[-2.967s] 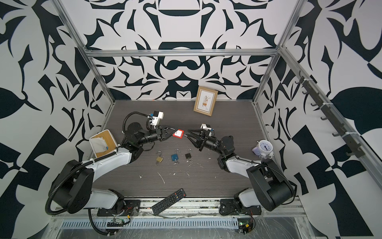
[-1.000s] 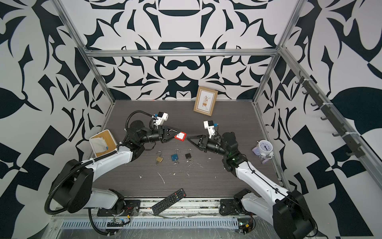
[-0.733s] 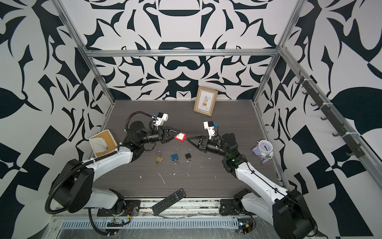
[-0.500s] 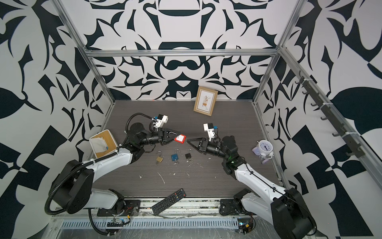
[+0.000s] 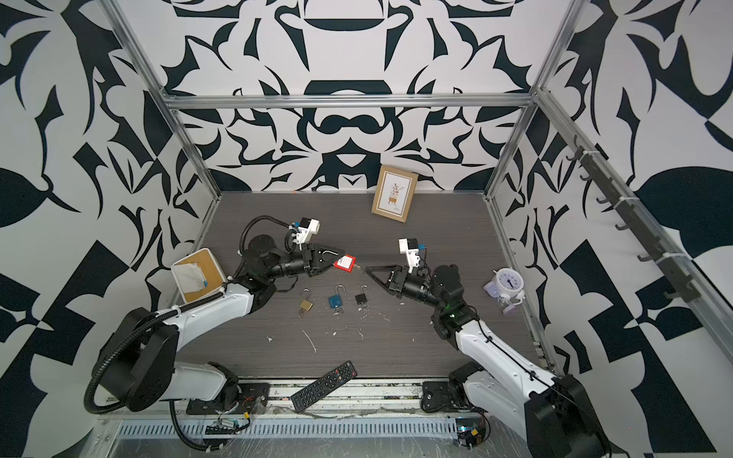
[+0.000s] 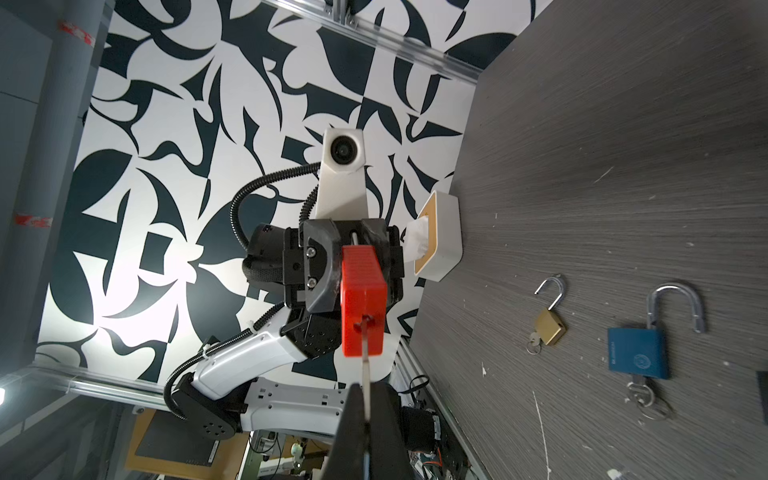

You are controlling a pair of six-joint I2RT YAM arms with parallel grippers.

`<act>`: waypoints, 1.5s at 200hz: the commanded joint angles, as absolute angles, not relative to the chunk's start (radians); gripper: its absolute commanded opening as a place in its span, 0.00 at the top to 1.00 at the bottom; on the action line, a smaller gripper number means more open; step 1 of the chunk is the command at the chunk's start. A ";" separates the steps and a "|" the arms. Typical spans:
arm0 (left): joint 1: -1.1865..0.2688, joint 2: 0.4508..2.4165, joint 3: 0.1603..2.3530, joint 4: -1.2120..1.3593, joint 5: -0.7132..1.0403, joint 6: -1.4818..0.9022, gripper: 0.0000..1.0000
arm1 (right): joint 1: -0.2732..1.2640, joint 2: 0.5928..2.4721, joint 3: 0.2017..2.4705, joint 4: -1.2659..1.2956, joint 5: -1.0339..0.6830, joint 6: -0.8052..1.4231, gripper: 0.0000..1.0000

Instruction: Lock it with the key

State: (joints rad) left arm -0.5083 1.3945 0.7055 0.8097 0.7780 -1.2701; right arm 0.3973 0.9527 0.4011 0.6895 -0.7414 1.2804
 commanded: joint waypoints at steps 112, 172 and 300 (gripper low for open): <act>-0.482 1.402 0.703 0.766 0.723 -1.176 1.00 | 0.239 0.694 0.261 0.055 -0.274 1.262 1.00; -0.501 1.417 0.714 0.764 0.721 -1.170 1.00 | 0.313 0.817 0.232 0.129 -0.123 1.340 1.00; -0.532 1.451 0.722 0.769 0.726 -1.164 1.00 | 0.448 1.033 0.202 0.239 0.182 1.471 1.00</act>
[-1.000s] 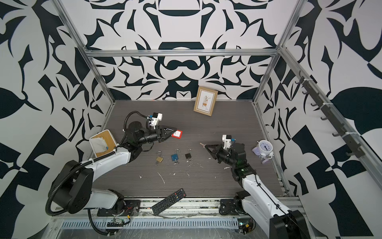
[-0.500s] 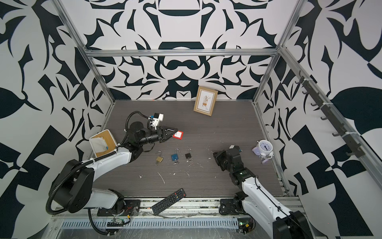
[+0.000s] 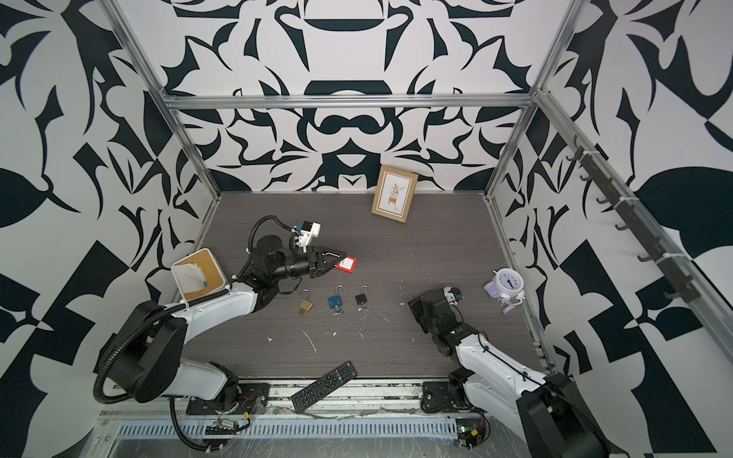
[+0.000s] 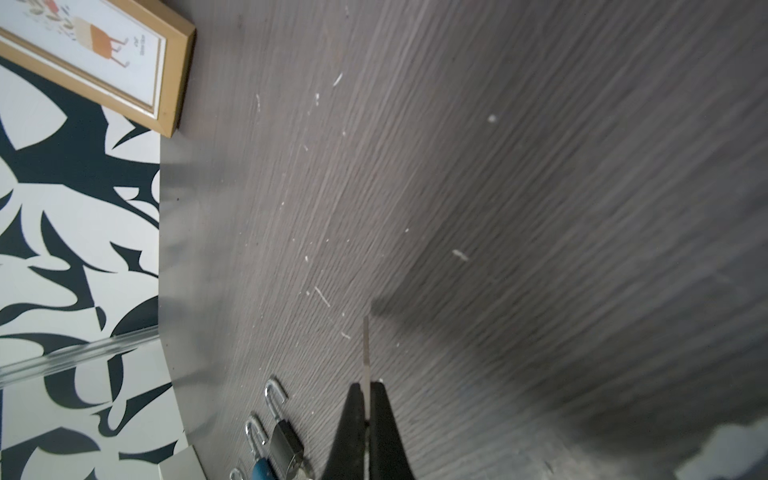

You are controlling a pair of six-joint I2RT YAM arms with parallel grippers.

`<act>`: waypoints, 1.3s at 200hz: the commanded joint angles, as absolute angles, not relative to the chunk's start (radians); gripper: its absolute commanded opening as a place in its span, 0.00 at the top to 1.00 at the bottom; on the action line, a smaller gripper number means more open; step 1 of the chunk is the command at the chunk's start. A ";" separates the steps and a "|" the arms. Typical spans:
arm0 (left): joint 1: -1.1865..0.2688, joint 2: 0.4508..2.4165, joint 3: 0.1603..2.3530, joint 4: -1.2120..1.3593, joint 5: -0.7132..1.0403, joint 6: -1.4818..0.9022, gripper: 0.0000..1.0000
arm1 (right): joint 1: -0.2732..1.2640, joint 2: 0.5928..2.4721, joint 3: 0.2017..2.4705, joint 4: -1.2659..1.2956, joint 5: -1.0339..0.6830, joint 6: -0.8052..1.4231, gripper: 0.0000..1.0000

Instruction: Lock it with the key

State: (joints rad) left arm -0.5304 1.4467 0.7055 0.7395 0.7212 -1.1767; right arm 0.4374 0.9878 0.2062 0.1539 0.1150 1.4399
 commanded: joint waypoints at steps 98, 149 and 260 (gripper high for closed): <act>-0.533 1.443 0.694 0.785 0.721 -1.162 1.00 | 0.480 1.281 0.157 0.467 0.221 1.549 0.88; -0.534 1.434 0.691 0.769 0.719 -1.149 1.00 | 0.481 1.148 0.156 0.358 0.236 1.503 0.71; -0.538 1.463 0.895 0.284 0.927 -0.929 1.00 | 0.497 0.782 0.722 -0.416 -0.309 0.486 0.31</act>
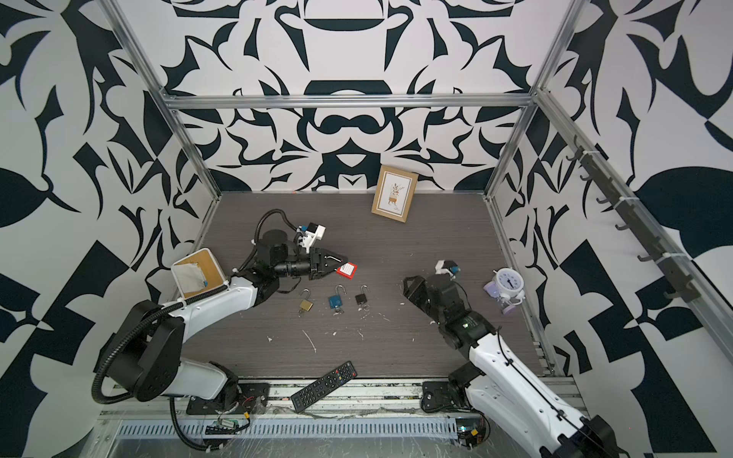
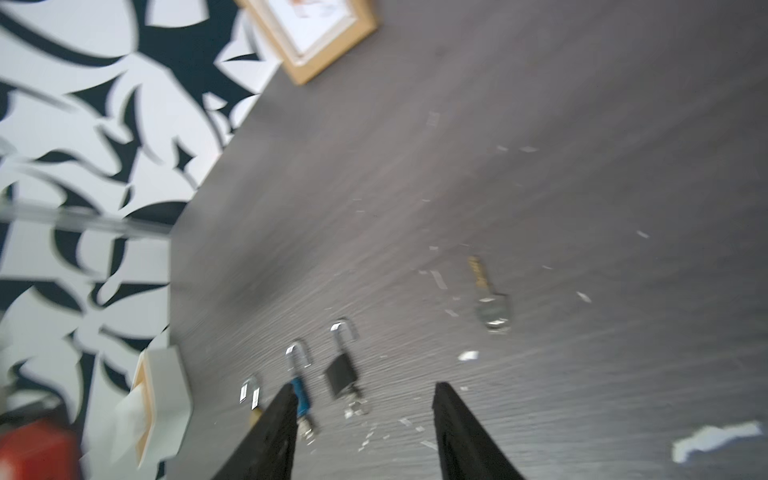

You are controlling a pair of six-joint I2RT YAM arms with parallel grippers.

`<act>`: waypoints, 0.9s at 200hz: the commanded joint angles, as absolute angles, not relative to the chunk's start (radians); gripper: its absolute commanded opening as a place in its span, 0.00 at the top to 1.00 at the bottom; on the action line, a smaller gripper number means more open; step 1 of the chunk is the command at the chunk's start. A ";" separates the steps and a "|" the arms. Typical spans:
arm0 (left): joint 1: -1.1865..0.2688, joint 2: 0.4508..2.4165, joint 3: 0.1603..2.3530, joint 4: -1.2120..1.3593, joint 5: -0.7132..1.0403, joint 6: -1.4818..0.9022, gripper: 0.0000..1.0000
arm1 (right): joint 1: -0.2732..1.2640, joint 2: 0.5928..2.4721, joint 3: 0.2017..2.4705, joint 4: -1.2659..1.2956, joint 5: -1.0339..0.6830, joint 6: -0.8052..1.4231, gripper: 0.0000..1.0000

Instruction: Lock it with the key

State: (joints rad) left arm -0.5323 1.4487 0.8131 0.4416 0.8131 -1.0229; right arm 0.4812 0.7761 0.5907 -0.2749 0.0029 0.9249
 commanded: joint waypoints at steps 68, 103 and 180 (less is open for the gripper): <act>-0.577 1.501 1.004 -0.011 0.985 -0.802 1.00 | 0.613 0.935 1.013 -0.643 -0.244 0.160 0.24; -0.606 1.515 1.036 -0.090 0.973 -0.764 1.00 | 0.741 1.047 1.130 -0.704 -0.121 0.093 0.17; -0.609 1.526 1.042 -0.067 0.971 -0.784 1.00 | 0.844 1.192 1.163 -0.675 -0.059 0.087 0.15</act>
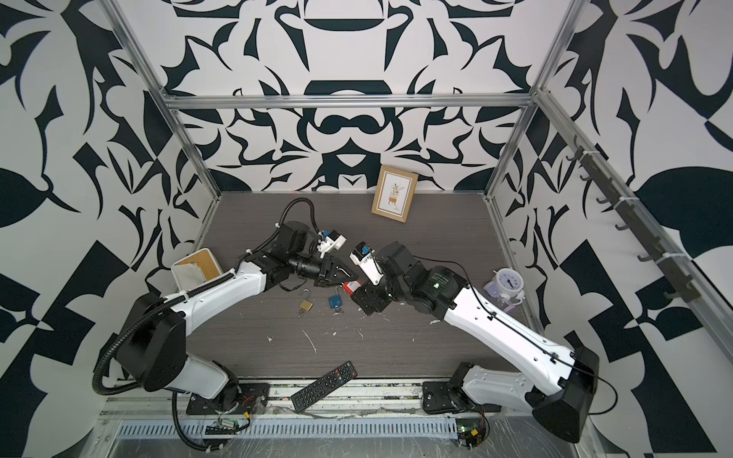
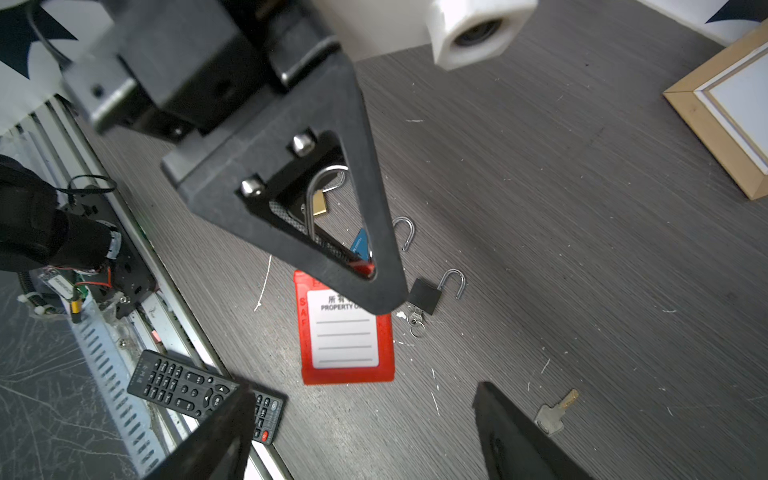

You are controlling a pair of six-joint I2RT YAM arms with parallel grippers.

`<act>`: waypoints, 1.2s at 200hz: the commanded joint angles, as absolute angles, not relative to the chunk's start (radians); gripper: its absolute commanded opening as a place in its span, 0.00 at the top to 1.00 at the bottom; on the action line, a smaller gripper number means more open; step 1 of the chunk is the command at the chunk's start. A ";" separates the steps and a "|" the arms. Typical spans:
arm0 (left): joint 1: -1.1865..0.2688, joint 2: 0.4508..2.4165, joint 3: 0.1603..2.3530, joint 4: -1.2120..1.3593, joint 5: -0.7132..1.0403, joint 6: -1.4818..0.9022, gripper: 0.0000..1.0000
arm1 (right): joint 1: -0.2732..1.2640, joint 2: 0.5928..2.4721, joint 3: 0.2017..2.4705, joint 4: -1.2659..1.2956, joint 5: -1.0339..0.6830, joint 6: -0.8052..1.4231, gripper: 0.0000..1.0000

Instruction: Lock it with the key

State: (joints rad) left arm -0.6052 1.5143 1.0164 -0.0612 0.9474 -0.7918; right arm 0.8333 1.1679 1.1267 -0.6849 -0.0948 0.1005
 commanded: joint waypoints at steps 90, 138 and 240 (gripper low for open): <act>-0.614 1.531 1.028 -0.035 0.972 -0.809 1.00 | 0.847 1.259 1.153 -0.585 -0.112 0.119 0.33; -0.618 1.535 1.016 -0.031 0.969 -0.811 1.00 | 0.847 1.254 1.130 -0.532 -0.139 0.138 0.42; -0.618 1.559 0.996 0.057 0.976 -0.871 1.00 | 0.846 1.258 1.089 -0.552 -0.160 0.142 0.43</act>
